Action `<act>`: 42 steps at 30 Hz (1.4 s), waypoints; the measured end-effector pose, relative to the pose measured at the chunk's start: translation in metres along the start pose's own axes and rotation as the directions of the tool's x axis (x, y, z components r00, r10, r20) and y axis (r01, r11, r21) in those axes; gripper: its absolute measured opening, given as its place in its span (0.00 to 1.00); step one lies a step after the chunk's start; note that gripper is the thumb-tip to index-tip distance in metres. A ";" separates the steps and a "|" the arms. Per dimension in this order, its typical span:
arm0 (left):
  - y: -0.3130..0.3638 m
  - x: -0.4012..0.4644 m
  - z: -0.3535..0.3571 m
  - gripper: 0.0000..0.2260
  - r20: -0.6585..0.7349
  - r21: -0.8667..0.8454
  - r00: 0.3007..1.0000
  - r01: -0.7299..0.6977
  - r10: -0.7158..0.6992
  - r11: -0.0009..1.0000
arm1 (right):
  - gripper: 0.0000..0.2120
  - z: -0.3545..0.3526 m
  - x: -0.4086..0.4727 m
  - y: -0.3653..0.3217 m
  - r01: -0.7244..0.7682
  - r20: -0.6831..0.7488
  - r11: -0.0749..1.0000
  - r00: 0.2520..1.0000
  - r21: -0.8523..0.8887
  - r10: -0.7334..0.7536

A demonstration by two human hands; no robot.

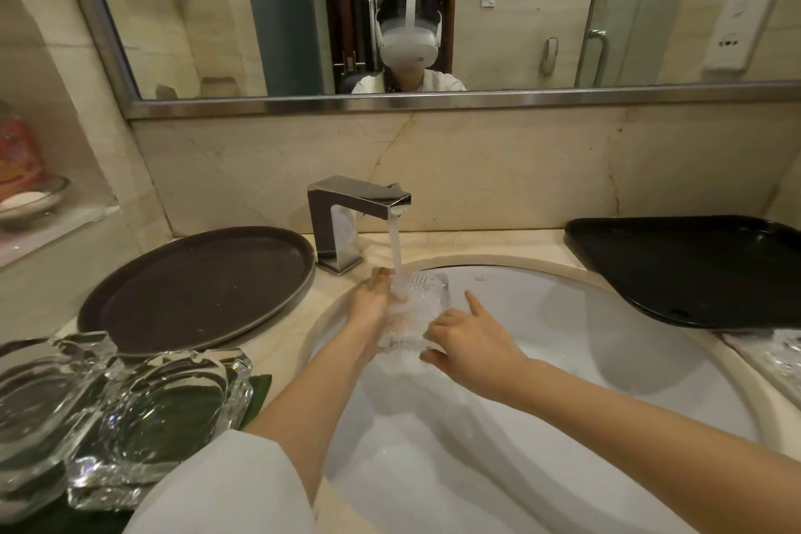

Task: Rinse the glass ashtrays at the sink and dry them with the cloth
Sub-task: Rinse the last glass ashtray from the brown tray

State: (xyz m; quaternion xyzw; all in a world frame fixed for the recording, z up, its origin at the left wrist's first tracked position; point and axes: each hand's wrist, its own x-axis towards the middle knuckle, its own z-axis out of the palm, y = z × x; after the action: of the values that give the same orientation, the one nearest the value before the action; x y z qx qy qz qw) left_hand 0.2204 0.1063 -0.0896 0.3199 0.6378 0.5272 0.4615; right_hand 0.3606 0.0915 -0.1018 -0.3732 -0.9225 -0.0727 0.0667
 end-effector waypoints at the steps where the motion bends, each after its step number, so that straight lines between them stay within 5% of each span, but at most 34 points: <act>1: 0.000 -0.001 0.000 0.19 -0.007 0.021 1.000 0.003 -0.003 1.000 | 0.15 0.003 -0.001 0.005 0.028 -0.007 0.997 1.000 -0.066 -0.028; 5: -0.002 -0.002 -0.001 0.21 0.009 0.099 1.000 -0.022 0.021 0.995 | 0.30 0.003 0.002 0.018 0.118 0.113 0.918 0.990 -0.378 -0.081; 8: -0.002 -0.002 -0.002 0.20 -0.002 0.131 0.999 -0.034 0.034 0.991 | 0.37 0.004 0.007 0.020 0.130 0.193 0.893 0.980 -0.430 -0.049; 16: -0.005 -0.001 -0.003 0.17 -0.033 0.204 0.991 -0.120 0.129 0.972 | 0.19 0.005 -0.004 0.006 0.077 0.184 0.991 0.981 -0.114 -0.055; 22: -0.003 -0.003 -0.005 0.18 -0.013 0.218 0.994 -0.106 0.111 0.970 | 0.45 -0.002 0.002 0.021 0.092 0.189 0.927 0.982 -0.365 -0.023; 25: -0.004 -0.004 -0.006 0.16 -0.020 0.236 0.992 -0.115 0.123 0.965 | 0.37 0.009 0.001 0.009 0.093 0.193 0.959 0.980 -0.267 -0.042; 29: -0.005 -0.003 -0.003 0.18 -0.054 0.210 0.989 -0.127 0.141 0.970 | 0.10 0.016 -0.003 -0.003 0.052 0.010 0.999 0.999 -0.009 -0.052; 34: -0.004 -0.001 -0.004 0.13 -0.037 0.148 0.994 -0.100 0.107 0.984 | 0.09 0.009 -0.002 -0.008 -0.138 -0.033 0.971 0.989 0.196 0.147; 42: -0.007 0.005 -0.005 0.11 0.079 0.092 0.997 -0.018 0.011 0.996 | 0.12 -0.002 -0.003 0.003 -0.104 -0.096 0.942 0.985 0.320 0.142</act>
State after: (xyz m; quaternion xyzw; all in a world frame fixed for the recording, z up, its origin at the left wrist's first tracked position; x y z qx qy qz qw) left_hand 0.2147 0.1069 -0.0974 0.3662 0.6407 0.4873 0.4669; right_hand 0.3647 0.0914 -0.1000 -0.4100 -0.8916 0.0571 0.1838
